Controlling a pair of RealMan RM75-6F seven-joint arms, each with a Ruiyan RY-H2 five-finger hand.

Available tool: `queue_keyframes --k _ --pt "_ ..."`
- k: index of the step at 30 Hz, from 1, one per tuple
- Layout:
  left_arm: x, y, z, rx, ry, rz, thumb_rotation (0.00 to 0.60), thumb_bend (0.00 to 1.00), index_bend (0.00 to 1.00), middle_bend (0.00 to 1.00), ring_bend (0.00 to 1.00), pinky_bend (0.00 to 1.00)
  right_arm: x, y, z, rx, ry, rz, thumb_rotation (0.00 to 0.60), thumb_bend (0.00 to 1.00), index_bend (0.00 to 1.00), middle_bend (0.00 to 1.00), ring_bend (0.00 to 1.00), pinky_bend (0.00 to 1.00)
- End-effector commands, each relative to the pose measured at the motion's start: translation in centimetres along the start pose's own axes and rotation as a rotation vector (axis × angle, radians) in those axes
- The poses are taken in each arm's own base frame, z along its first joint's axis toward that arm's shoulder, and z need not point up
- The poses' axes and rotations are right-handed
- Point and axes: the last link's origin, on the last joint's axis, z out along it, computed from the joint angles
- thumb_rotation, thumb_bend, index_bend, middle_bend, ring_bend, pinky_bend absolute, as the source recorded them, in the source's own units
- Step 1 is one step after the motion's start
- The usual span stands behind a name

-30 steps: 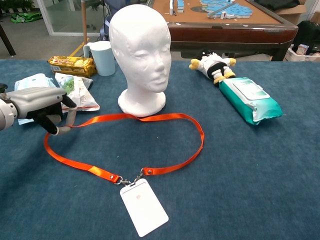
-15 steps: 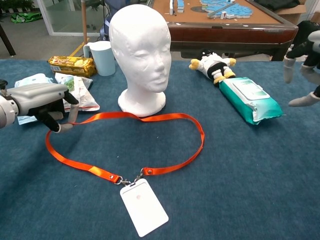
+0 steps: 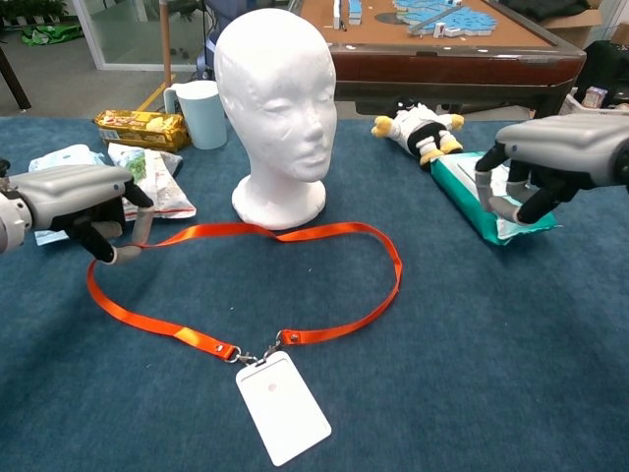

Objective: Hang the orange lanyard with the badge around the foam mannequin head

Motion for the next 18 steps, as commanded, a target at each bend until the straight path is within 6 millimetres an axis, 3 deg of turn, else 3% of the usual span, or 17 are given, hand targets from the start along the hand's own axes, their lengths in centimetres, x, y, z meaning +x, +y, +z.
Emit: queue_keyframes --k 1,6,18 --pt "0.0 0.0 0.0 0.0 -0.002 0.001 0.6 0.4 0.62 1.0 1.0 0.89 -0.5 -1.2 0.8 0.03 -0.038 -0.02 0.6 0.76 0.46 0.91 1.0 1.0" --pt "-0.1 0.1 -0.1 -0.002 -0.004 0.002 0.6 0.4 0.62 1.0 1.0 0.89 -1.1 -2.9 1.8 0.06 -0.061 -0.035 0.6 0.84 0.45 0.92 1.0 1.0" --pt "-0.3 0.7 -0.1 -0.016 -0.011 -0.001 0.6 0.4 0.62 1.0 1.0 0.89 -2.5 -6.4 4.0 0.102 -0.107 -0.085 0.6 0.85 0.43 0.93 1.0 1.0"
